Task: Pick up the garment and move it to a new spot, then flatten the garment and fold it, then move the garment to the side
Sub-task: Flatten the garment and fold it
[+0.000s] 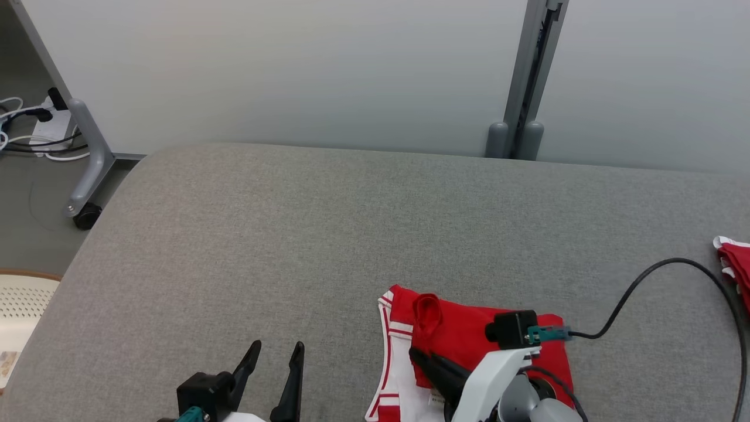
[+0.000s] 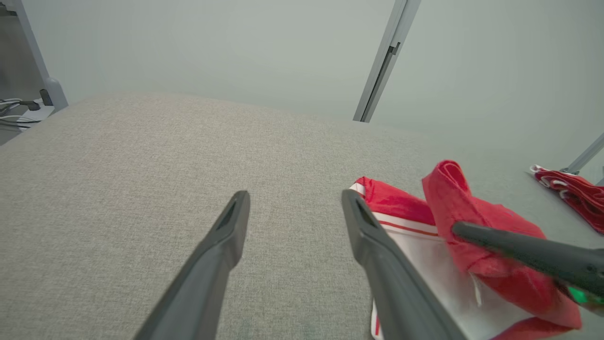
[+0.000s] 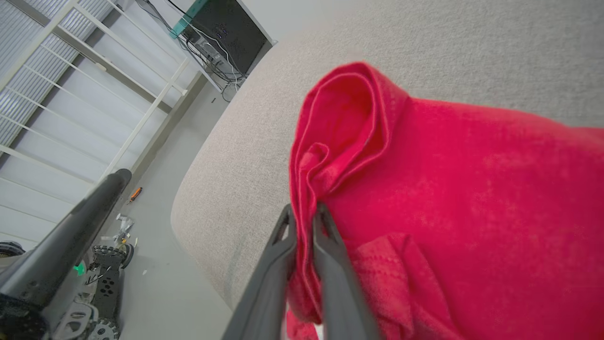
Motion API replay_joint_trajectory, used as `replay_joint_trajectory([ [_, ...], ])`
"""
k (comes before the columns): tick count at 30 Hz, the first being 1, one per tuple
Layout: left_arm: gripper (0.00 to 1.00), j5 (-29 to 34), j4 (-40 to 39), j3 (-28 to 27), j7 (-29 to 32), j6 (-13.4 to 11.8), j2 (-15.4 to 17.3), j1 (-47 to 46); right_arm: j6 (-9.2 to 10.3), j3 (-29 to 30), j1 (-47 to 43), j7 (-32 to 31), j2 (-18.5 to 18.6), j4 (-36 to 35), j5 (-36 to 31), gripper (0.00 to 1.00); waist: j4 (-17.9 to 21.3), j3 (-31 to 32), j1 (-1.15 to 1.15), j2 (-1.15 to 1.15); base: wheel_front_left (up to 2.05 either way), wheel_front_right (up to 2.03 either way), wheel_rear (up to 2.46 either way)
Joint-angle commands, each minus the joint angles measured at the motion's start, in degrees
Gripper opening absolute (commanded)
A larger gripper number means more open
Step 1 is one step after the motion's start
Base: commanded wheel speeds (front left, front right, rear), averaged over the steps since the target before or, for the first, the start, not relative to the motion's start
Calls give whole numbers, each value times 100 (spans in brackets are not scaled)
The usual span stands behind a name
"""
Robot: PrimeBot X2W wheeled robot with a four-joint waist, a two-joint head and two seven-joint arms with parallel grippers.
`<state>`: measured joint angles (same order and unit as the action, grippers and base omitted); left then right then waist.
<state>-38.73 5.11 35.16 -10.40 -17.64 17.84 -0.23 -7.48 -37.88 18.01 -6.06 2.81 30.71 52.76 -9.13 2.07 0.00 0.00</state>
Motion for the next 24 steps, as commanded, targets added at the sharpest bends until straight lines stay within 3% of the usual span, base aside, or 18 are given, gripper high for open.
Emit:
replay_joint_trajectory([
  [1, 100, 36, 20, -15, -25, 7, 17, -75, -3, -126, 122, 86, 24, 107, 56, 35, -3, 0, 0, 0, 0, 0, 0],
  [3, 100, 36, 28, -9, -22, -1, 16, -85, -3, -320, 216, 192, 25, 225, 149, 100, -1, -1, 0, 0, 0, 0, 0],
  [12, 100, 20, 47, 3, -58, -22, 15, -96, -3, -714, 615, 847, 27, 497, 264, 100, 95, 10, 0, 0, 0, 0, 0],
  [24, 100, -1, 35, 39, -75, -37, 1, -78, -3, 13, 831, 1859, 26, 1019, -507, 100, 320, 30, 0, 0, 0, 0, 0],
])
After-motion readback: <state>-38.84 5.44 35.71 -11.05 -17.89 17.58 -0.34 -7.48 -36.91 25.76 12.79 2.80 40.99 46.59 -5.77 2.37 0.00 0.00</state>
